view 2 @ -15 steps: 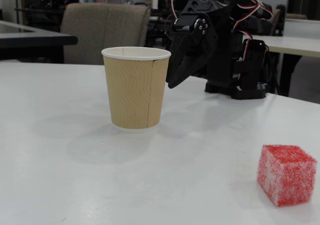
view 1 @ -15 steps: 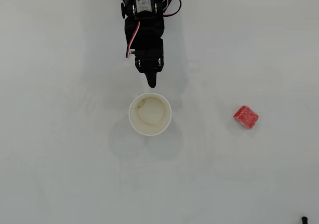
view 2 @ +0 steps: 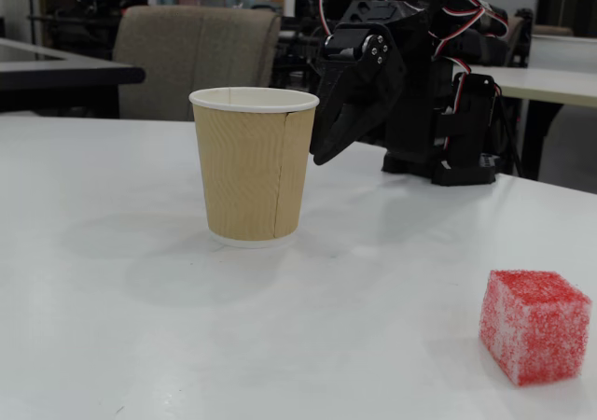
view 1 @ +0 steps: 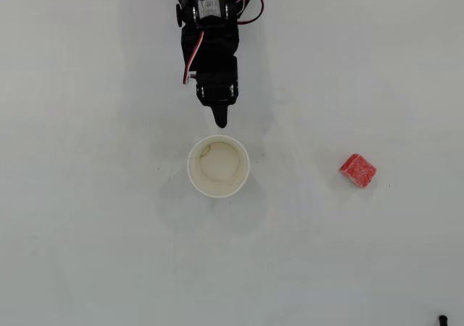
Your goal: Grasp a red cube and put it in the cup.
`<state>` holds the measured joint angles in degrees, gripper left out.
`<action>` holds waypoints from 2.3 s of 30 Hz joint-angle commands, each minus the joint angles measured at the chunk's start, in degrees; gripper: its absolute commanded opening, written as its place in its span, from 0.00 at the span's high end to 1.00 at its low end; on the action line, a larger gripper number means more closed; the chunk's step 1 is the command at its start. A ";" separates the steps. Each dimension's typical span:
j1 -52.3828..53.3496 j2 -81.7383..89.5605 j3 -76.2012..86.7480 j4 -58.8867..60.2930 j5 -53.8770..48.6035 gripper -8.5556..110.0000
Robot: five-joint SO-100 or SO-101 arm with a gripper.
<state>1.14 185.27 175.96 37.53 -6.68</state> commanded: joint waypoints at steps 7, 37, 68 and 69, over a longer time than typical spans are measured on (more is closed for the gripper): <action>-0.53 0.79 4.31 -1.58 -0.09 0.93; -6.59 0.79 4.31 -1.23 -8.88 0.92; -34.63 0.79 4.31 -1.85 -66.18 0.92; -35.33 0.79 4.31 -1.85 -66.36 0.92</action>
<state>-31.73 185.27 175.96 37.35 -72.42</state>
